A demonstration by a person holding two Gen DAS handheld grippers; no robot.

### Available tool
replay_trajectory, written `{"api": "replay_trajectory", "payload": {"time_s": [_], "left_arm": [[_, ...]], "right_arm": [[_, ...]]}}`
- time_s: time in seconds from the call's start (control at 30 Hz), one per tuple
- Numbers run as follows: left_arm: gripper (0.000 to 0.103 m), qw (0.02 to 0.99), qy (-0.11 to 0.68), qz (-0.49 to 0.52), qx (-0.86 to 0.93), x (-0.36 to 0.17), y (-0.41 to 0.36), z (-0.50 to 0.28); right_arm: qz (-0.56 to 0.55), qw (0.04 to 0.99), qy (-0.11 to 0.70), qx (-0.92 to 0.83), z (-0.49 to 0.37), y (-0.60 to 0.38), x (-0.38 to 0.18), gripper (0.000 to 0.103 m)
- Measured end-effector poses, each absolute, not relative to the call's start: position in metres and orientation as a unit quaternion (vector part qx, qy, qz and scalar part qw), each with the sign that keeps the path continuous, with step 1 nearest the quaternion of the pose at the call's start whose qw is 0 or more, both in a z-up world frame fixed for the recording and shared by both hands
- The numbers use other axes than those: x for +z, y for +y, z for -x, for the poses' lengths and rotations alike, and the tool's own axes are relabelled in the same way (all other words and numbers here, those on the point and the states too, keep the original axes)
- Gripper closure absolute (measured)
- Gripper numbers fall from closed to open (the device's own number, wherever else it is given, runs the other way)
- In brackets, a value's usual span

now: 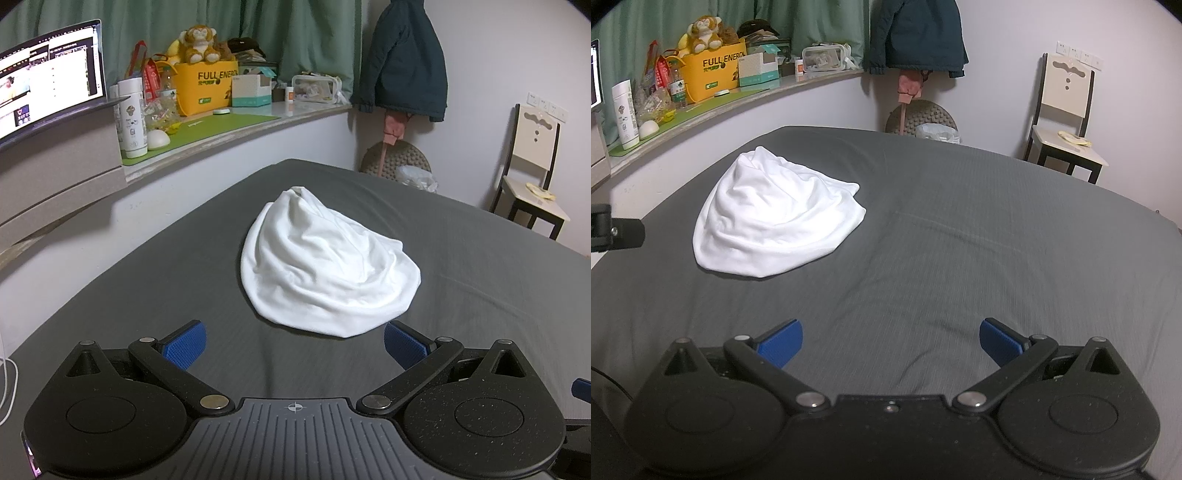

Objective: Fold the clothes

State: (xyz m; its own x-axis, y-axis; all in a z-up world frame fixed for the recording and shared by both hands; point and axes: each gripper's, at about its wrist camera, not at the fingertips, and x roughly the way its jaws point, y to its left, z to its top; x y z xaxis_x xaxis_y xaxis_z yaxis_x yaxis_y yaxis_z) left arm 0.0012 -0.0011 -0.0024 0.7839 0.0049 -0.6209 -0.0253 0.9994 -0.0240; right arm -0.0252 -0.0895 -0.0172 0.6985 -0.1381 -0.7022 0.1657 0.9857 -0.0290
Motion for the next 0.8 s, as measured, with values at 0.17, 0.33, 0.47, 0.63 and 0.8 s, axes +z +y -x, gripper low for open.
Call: {"api": "replay_trajectory", "payload": {"time_s": [0.17, 0.33, 0.47, 0.63, 0.8], "left_arm": [[0.0, 0.943, 0.332, 0.017, 0.007, -0.003, -0.001, -0.003], [0.0, 0.939, 0.344, 0.022, -0.016, 0.001, 0.001, -0.011], [0.0, 0.947, 0.318, 0.043, -0.013, 0.008, 0.011, -0.023], [0.0, 0.957, 0.283, 0.064, -0.03, 0.001, 0.028, -0.047], [0.0, 0.936, 0.335, 0.06, 0.086, -0.025, 0.035, -0.101]], "right_arm": [[-0.02, 0.921, 0.38, -0.082, 0.025, -0.09, -0.018, 0.0], [-0.025, 0.927, 0.368, -0.072, 0.025, -0.091, -0.017, 0.0], [-0.023, 0.938, 0.343, -0.051, 0.02, -0.087, -0.018, 0.0], [-0.016, 0.953, 0.303, -0.016, 0.013, -0.082, -0.02, 0.0], [-0.038, 0.952, 0.299, 0.05, -0.021, -0.079, -0.034, 0.0]]}}
